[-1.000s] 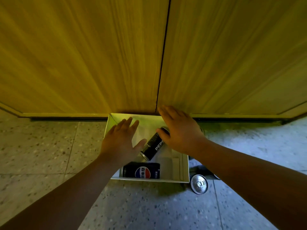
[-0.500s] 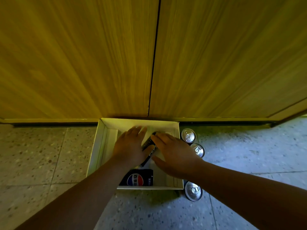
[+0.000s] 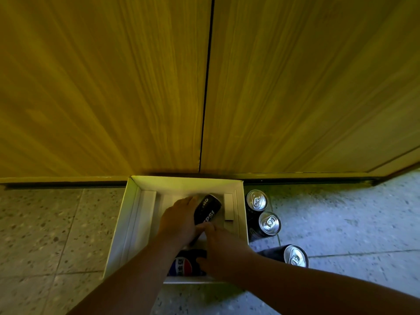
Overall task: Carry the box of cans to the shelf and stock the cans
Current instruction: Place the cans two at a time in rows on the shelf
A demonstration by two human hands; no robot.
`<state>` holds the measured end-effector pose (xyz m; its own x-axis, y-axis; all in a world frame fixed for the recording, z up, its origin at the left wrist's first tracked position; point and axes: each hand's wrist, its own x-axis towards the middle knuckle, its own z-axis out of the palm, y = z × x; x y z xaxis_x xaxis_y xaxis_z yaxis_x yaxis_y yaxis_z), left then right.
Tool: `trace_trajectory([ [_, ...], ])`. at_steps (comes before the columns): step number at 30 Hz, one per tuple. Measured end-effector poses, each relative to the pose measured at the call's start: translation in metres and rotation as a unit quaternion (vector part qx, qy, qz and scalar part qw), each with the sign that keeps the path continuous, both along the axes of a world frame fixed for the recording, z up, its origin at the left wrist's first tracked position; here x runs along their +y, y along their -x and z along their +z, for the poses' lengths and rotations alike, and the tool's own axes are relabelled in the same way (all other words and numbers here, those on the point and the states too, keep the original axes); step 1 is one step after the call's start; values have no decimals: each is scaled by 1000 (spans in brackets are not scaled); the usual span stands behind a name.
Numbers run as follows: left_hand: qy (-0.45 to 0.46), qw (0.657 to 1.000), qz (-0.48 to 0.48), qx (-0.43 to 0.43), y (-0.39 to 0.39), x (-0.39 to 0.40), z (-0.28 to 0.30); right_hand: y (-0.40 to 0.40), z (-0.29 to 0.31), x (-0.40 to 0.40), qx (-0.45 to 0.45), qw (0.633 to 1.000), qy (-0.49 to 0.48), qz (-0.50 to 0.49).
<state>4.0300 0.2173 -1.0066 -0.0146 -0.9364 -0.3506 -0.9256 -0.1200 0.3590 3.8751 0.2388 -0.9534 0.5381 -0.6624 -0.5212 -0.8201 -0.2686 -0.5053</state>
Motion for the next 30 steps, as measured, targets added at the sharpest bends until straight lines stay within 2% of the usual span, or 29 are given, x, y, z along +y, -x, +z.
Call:
trace_trajectory([
  [8, -36, 994, 84, 58, 9, -17, -19, -8, -33, -6, 75, 989, -118, 45],
  [15, -61, 984, 110, 127, 12, -27, -16, -14, -51, -10, 79, 989, -114, 56],
  [30, -53, 979, 135, 144, 3, -15, -10, -8, -47, -1, 57, 988, -136, 44],
])
